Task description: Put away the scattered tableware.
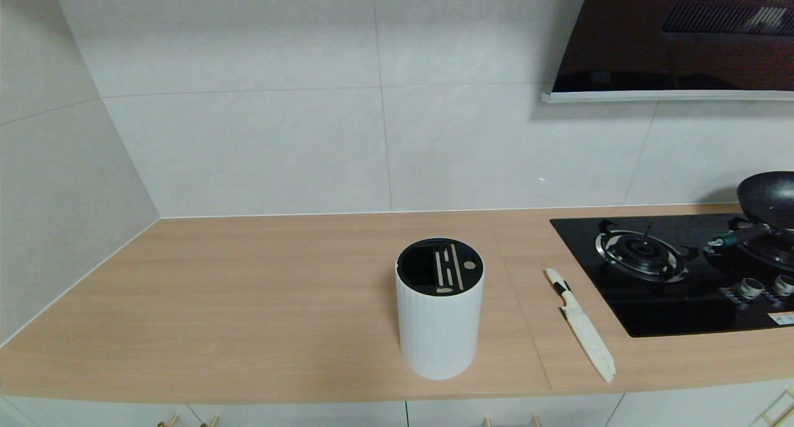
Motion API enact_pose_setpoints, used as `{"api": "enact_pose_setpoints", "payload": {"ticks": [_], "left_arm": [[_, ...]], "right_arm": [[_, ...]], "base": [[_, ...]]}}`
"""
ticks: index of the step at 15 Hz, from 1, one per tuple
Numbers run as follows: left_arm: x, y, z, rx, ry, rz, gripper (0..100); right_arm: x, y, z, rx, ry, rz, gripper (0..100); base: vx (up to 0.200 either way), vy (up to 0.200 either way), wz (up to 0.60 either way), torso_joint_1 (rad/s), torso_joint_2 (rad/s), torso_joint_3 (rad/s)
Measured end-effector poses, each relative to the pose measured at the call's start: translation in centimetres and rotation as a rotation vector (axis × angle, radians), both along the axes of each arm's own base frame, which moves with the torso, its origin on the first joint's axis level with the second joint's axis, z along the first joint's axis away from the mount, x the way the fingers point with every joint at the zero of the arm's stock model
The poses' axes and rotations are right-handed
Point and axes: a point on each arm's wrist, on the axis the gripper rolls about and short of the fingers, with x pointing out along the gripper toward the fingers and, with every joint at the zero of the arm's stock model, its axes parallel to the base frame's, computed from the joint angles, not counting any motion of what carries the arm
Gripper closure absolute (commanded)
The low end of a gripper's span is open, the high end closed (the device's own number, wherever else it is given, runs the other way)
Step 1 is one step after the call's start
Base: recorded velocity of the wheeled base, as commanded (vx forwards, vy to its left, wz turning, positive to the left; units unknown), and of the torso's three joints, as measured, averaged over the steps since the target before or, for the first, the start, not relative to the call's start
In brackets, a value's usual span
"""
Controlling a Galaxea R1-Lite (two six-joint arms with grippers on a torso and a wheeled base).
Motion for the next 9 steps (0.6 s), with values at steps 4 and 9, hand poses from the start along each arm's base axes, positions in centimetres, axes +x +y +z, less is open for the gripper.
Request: {"api": "enact_pose_setpoints", "payload": {"ticks": [4, 9], "left_arm": [[0.0, 0.0, 0.0, 0.0, -0.001, 0.0, 0], [0.0, 0.0, 0.0, 0.0, 0.0, 0.0, 0]], "right_arm": [[5.4, 0.4, 3.1, -0.01, 0.245, 0.075, 0], [15.5, 1.5, 4.9, -0.028, 0.382, 0.076, 0]], "base": [[0.0, 0.0, 0.0, 0.0, 0.0, 0.0], [0.0, 0.0, 0.0, 0.0, 0.0, 0.0]]}}
